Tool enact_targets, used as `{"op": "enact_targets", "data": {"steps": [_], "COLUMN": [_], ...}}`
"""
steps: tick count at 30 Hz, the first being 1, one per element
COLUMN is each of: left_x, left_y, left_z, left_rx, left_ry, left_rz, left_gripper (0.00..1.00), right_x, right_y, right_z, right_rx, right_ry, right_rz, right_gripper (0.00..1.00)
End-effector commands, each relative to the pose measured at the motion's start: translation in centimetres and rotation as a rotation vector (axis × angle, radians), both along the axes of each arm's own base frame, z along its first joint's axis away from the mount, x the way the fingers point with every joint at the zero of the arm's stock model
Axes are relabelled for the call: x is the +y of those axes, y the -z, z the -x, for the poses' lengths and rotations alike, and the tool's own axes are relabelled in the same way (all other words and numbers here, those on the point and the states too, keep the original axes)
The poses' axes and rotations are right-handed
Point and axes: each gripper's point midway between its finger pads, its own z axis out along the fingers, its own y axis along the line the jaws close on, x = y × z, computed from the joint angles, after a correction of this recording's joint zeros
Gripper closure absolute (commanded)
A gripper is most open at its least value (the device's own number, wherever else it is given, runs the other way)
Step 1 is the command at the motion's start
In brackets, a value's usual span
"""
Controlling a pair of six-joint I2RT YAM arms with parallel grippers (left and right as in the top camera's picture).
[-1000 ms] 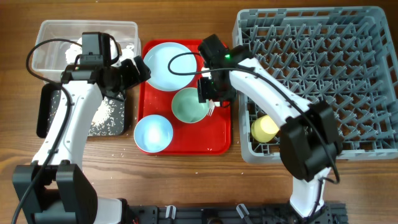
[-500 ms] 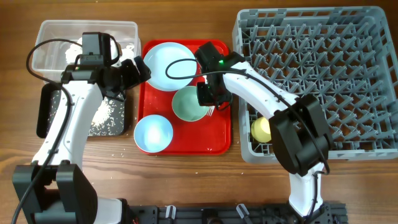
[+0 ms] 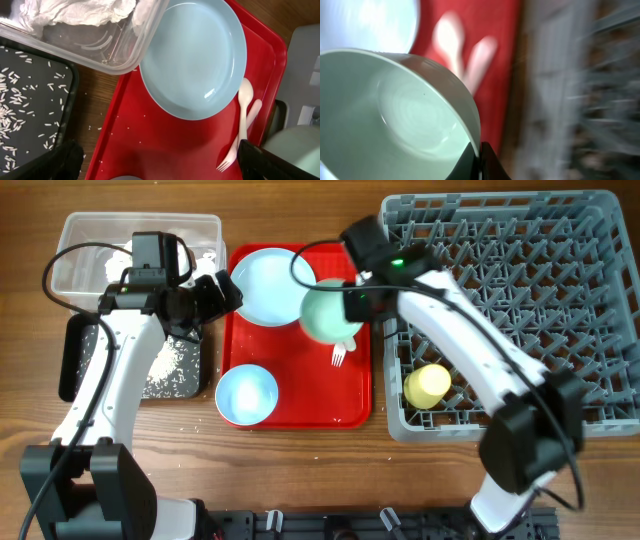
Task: Sort waste into correct bins and load items into the dishwasher rack
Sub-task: 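Place the green bowl upright in the back of the dish rack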
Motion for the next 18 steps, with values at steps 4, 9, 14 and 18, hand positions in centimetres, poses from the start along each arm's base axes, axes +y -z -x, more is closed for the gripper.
{"op": "enact_targets", "data": {"steps": [4,9,14,18], "left_x": [0.1,0.1,0.1,0.1], "left_y": [-1.2,-1.2,-1.2,-1.2], "left_z": [-0.2,-0.2,-0.2,-0.2], "left_rx": [-0.033,-0.033,-0.033,-0.033], "left_ry": [-0.010,-0.010,-0.010,-0.010], "left_rz": [0.003,0.003,0.002,0.002], "left_gripper": [0.00,0.00,0.00,0.00], "right_x": [-15.6,-15.4,-15.1,-14.9], "right_y": [-15.2,-15.2,-9.8,-5.0], "right_z": [-3.9,-10.9,-15.0,-15.2], "right_rx": [-0.642,-0.696,-0.619,-0.497], "right_ry": [0.530,0.396,0.271,0.168], "right_rz": [0.775,0.950,1.092,1.152], "right_gripper": [0.96,0.96,0.96,0.96]}}
